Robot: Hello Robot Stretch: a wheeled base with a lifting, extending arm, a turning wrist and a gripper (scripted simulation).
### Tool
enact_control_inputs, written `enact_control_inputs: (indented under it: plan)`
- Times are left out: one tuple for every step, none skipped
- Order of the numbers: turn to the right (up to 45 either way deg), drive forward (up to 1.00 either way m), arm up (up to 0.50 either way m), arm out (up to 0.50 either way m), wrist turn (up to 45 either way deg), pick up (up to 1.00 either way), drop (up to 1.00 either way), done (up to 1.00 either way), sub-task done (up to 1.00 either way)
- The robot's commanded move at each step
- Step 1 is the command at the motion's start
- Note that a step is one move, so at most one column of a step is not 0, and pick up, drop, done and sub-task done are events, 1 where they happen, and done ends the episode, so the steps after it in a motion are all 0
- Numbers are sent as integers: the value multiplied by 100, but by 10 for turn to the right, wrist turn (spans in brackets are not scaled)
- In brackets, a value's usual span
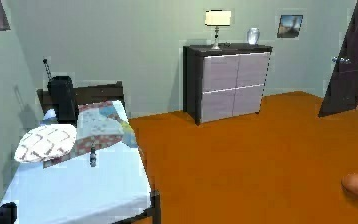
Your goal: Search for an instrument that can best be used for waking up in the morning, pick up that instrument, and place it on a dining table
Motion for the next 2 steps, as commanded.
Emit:
enact_control_inputs:
  plan:
    - [300, 0, 0, 0, 0, 0, 0, 0, 0]
    - [0, 50, 0, 0, 0, 0, 0, 0, 0]
